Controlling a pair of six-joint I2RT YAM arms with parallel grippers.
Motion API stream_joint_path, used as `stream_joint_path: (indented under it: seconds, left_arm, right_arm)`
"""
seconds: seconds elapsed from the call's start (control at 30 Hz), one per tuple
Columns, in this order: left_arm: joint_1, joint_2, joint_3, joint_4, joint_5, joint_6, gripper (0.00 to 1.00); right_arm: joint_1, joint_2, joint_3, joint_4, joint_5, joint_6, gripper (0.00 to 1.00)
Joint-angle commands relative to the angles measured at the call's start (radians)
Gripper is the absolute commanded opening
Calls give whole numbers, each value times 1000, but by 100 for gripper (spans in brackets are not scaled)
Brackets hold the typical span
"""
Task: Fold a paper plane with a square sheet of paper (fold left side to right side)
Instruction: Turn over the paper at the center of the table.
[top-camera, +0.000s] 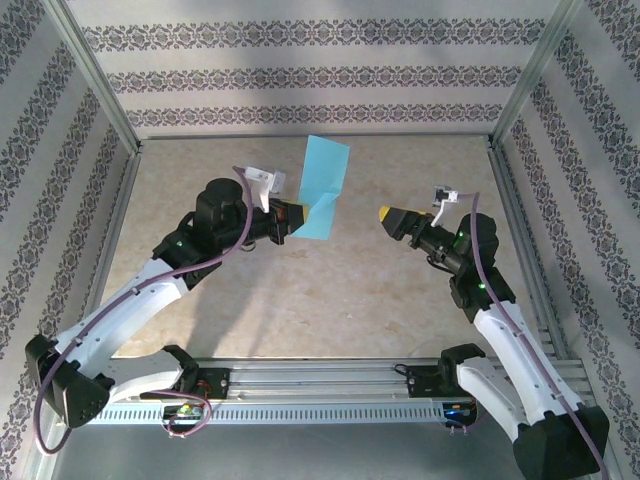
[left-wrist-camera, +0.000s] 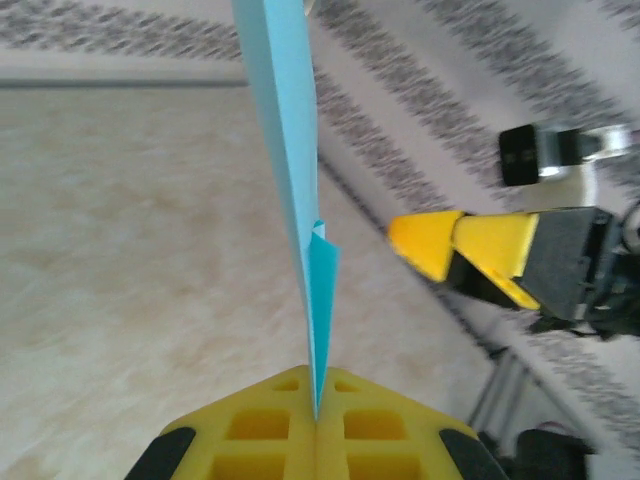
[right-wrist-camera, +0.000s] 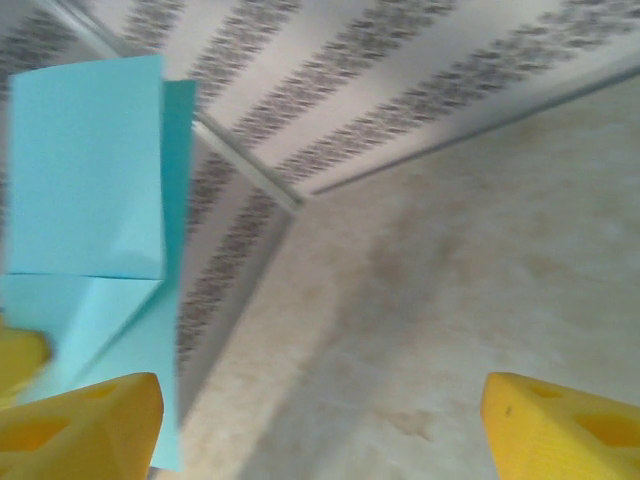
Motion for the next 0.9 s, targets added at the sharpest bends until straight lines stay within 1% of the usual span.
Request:
stream_joint_path:
  seconds: [0.0,0.03,0.13,0.17,0.2,0.27,0.3,0.4,0.53,0.6,0.63,0.7,0.87]
  left_arm:
    - [-96,42,96,-376,-322,160,0]
    - [-125,66,122,-430,-383,166,0]
    - [-228,167,206,-581,-599,165,0]
    - [-265,209,240,-634,-679,155,0]
    - [-305,258,279,-696,-789,133,0]
    - [-371,380,376,-860,-996,52,0]
    - [-397,455,437,-962,-1071,-3,0]
    - [-453,652,587,-1185,-1195,-163,0]
    - [-478,830,721,-1358,-1233,-368,0]
    - [-477,887,748,-1391,-1218,-445,0]
    - [-476,902,747,-1386,-1200,-467,0]
    - [-465,927,731,-1330,-1122,-481,0]
    - [-423,955,650,-1171,-935,-480,0]
  right_arm:
    - [-14,-23,51,-294,235,-171,86]
    - [-17,-24,55,-331,277,-183,87]
    - [-30,-26,52,-407,394,-203,96]
    - [-36,-26,46,-421,425,-202,98]
    - [-45,-25,39,-432,447,-198,98]
    - [-63,-21,26,-442,465,-192,98]
    - [-69,-20,19,-447,470,-186,98]
    - [-84,-10,8,-457,486,-167,98]
    - [-92,-3,6,-473,513,-158,98]
    - [-98,-8,5,-474,515,-159,98]
    - [-102,-12,4,-474,516,-161,98]
    - [-108,-20,2,-473,516,-165,98]
    - [-125,-33,0,-478,512,-178,98]
